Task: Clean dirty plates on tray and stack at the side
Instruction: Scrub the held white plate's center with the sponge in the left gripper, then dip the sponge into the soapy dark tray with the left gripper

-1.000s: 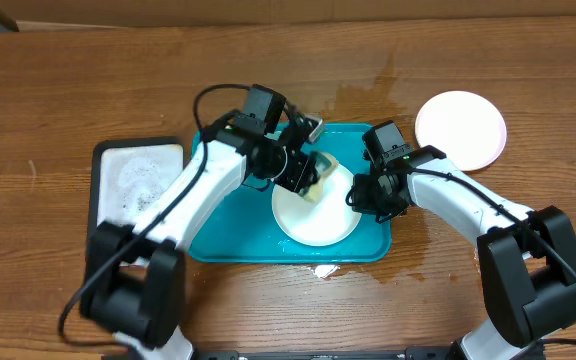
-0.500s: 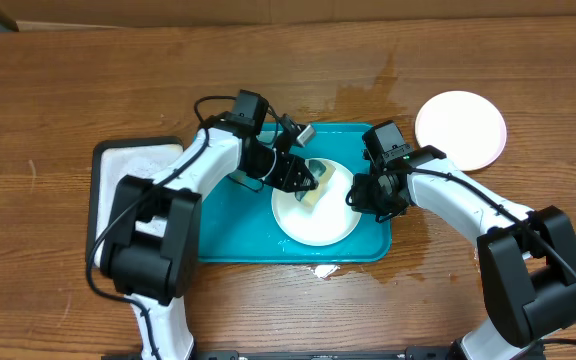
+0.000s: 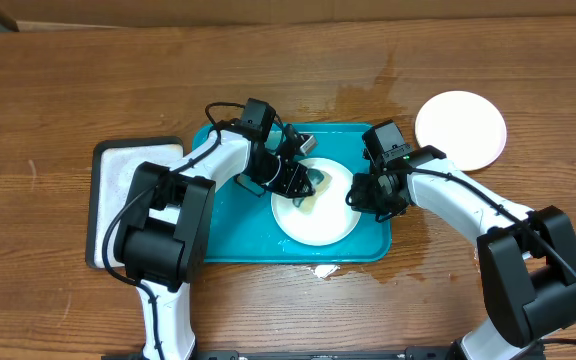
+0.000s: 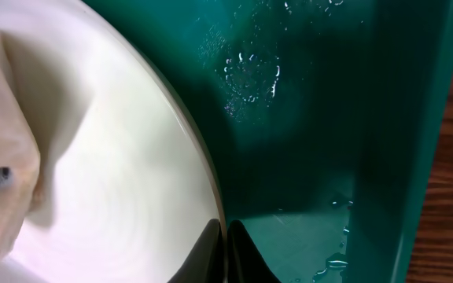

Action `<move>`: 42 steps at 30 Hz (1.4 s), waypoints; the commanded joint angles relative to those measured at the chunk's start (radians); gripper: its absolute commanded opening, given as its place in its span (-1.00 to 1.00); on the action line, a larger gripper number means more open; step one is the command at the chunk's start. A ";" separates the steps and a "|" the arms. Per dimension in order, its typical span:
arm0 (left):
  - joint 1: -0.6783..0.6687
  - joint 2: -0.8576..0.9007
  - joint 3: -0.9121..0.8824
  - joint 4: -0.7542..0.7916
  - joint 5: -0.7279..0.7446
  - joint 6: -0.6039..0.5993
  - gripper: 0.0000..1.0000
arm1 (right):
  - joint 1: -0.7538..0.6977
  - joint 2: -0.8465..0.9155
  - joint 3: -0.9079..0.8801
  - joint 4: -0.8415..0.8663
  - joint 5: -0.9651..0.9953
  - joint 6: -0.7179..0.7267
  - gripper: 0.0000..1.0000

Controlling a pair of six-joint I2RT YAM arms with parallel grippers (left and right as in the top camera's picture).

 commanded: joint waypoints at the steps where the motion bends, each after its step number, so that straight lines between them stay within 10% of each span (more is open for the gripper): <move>1: -0.002 0.024 0.027 0.009 -0.114 -0.039 -0.92 | 0.004 0.000 -0.003 0.001 -0.005 0.000 -0.92; 29: -0.003 0.000 0.250 -0.043 -0.351 -0.163 -0.92 | 0.004 0.000 -0.004 0.000 -0.005 0.004 -0.92; 38: -0.014 -0.137 0.440 -0.310 -0.914 -0.309 -0.92 | 0.004 0.000 -0.004 -0.003 -0.005 0.004 -0.92; 42: 0.023 -0.220 0.450 -0.437 -0.912 -0.365 -0.92 | 0.004 0.000 -0.004 -0.003 -0.005 0.004 -0.40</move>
